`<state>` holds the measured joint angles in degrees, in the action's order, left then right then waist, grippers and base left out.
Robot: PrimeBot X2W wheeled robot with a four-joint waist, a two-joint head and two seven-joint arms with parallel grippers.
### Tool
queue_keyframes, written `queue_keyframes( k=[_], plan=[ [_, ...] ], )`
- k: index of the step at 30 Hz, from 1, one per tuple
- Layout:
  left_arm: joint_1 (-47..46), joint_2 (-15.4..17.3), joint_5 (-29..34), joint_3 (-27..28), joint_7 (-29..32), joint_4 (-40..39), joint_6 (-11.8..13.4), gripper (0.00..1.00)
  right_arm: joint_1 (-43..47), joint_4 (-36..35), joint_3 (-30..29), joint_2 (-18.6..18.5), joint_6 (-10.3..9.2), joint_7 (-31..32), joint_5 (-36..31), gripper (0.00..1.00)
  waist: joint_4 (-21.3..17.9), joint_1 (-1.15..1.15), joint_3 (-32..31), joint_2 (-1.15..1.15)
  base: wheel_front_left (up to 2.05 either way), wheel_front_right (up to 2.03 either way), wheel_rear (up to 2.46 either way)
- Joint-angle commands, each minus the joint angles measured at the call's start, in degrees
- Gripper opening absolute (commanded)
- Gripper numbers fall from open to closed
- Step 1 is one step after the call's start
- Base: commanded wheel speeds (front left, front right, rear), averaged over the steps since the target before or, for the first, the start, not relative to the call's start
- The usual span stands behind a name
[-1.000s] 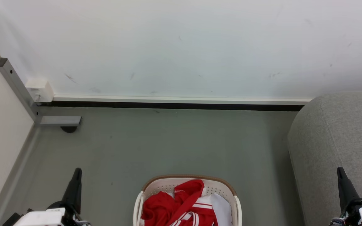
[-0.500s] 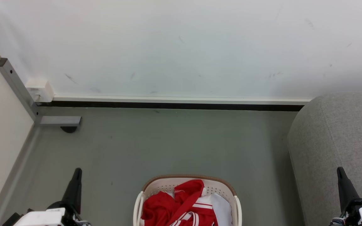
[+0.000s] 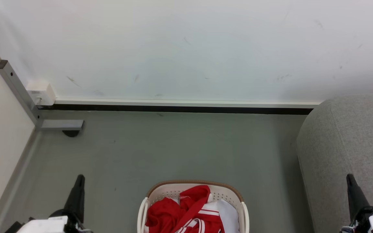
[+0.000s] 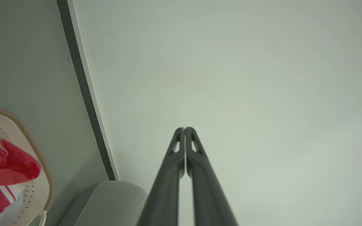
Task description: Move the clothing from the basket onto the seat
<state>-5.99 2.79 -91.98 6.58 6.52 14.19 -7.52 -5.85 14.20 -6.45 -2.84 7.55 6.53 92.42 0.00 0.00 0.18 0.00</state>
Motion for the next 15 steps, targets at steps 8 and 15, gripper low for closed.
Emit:
queue_keyframes(
  k=[8, 15],
  plan=[
    [0.5, -0.1, 1.3, -1.5, -2.0, 0.4, 0.0, 1.0, 0.9, -0.2, 1.1, -0.1, -0.01, -1.9, -1.5, 1.0, 0.1, 0.0, 0.0, 0.0, 0.0, 0.0, 0.0],
    [0.5, 0.0, 4.6, -2.7, -3.9, 0.2, 0.0, 1.0, 1.5, -1.0, 2.7, -1.1, -0.01, -3.9, -7.5, 1.0, 0.2, 0.0, 0.0, 0.0, 0.0, 0.0, 0.0]
  ],
)
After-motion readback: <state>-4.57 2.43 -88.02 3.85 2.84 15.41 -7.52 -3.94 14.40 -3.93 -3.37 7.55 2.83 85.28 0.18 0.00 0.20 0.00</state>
